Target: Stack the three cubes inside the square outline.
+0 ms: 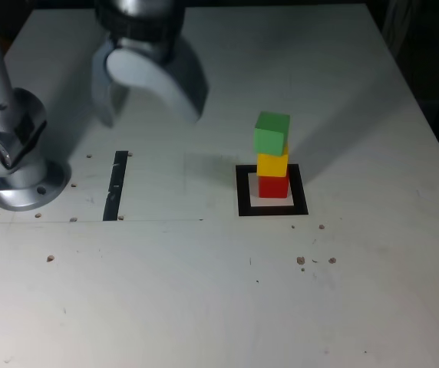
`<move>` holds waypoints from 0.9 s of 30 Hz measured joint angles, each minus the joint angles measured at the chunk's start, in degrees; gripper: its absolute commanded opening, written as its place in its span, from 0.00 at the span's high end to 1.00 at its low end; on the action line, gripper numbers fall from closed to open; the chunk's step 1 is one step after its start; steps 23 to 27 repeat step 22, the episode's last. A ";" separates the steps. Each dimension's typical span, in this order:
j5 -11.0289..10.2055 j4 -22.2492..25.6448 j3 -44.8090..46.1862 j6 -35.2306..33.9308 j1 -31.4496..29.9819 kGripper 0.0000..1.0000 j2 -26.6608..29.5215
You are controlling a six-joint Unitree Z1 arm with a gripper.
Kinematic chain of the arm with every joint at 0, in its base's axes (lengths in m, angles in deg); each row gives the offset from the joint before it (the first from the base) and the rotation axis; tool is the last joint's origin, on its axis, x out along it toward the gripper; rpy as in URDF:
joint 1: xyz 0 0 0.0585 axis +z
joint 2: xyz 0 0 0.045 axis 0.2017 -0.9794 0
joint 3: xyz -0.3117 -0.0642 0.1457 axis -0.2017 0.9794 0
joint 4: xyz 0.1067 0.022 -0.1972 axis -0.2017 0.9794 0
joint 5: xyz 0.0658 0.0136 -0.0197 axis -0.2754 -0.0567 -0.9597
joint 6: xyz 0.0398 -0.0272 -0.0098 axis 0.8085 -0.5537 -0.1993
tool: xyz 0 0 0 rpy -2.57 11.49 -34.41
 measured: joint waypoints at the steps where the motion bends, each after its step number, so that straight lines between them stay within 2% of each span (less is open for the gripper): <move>1: 0.21 -0.95 2.17 -0.36 0.00 0.01 0.13; 3: 1.06 -3.89 5.99 -1.07 0.00 0.01 0.62; 8: 5.57 -13.26 15.95 -1.72 0.09 0.00 2.45; 12: 6.78 -20.62 22.96 -1.71 0.21 0.00 2.61; 16: 6.83 -21.49 23.93 -1.62 0.21 0.00 2.11; 21: 5.87 -23.22 24.46 -1.54 0.21 0.00 0.58; 27: 5.80 -23.25 24.53 -1.54 0.21 0.00 0.57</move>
